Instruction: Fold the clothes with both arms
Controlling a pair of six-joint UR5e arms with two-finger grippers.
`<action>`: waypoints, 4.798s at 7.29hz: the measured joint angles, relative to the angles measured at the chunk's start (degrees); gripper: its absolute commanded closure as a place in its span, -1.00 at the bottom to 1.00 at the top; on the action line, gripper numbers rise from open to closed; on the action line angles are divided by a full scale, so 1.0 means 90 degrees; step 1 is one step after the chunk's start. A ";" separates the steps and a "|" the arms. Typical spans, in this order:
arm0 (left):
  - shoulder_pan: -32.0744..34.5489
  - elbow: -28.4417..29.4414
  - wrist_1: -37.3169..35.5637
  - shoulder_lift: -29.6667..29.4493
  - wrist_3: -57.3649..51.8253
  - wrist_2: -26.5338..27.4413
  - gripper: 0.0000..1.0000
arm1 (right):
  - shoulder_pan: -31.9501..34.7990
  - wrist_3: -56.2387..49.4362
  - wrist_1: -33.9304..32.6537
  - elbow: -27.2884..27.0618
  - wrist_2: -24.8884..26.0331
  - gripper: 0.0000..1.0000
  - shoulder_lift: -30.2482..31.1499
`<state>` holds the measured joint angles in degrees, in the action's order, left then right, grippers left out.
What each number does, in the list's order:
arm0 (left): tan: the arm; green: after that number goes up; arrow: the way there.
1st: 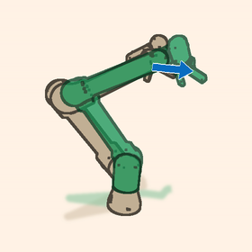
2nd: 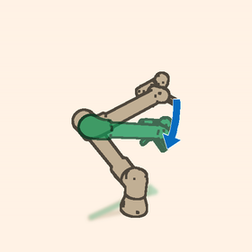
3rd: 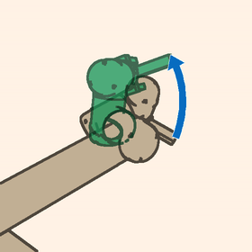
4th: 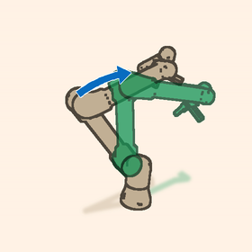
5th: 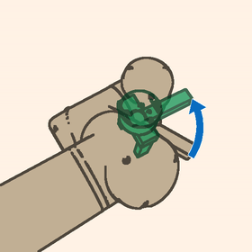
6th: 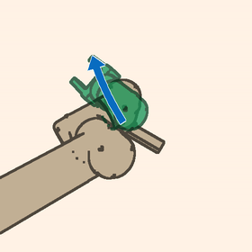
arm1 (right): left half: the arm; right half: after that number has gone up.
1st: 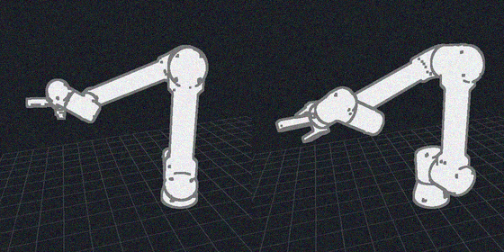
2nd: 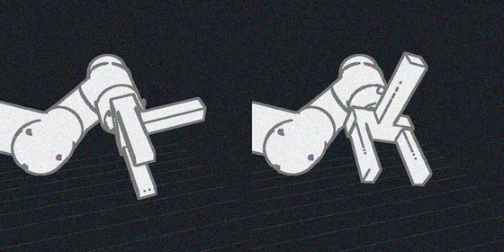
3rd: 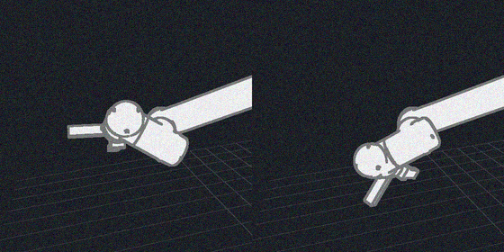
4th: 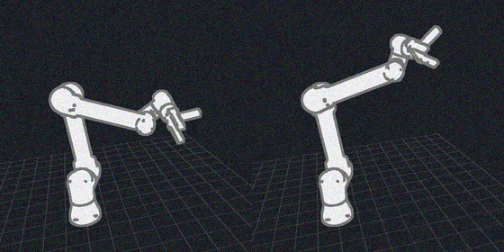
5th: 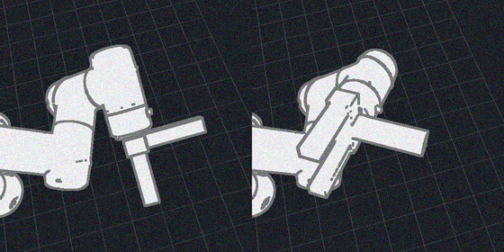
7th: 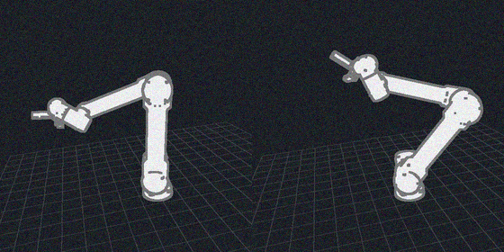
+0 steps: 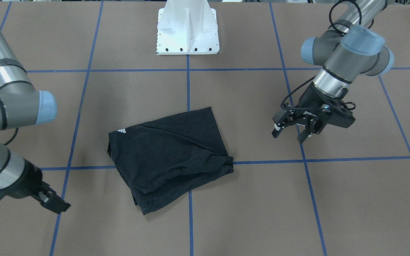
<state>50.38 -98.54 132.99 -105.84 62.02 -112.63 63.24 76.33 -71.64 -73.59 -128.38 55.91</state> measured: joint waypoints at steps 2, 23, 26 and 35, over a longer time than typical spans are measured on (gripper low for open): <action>0.0800 -0.0394 -0.0053 0.1075 -0.2117 -0.0648 -1.00 | 0.0672 -0.2574 -0.0002 -0.0652 -0.0224 -1.00 0.1399; 0.4129 -0.0281 -0.2698 0.2280 -0.6591 -0.2394 -1.00 | 0.3072 -0.9060 -0.3799 -0.2744 -0.0805 -1.00 0.3947; 0.4129 -0.0357 -0.2679 0.2277 -0.6588 -0.2419 -1.00 | 0.3032 -0.9058 -0.3796 -0.2743 -0.0795 -1.00 0.3980; 0.4129 -0.0542 -0.2677 0.2363 -0.6588 -0.2440 -1.00 | 0.3022 -0.9062 -0.3788 -0.2758 -0.0794 -1.00 0.3975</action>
<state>87.54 -103.42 108.90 -84.57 2.73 -134.60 90.44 -5.22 -105.73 -98.41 -135.53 91.69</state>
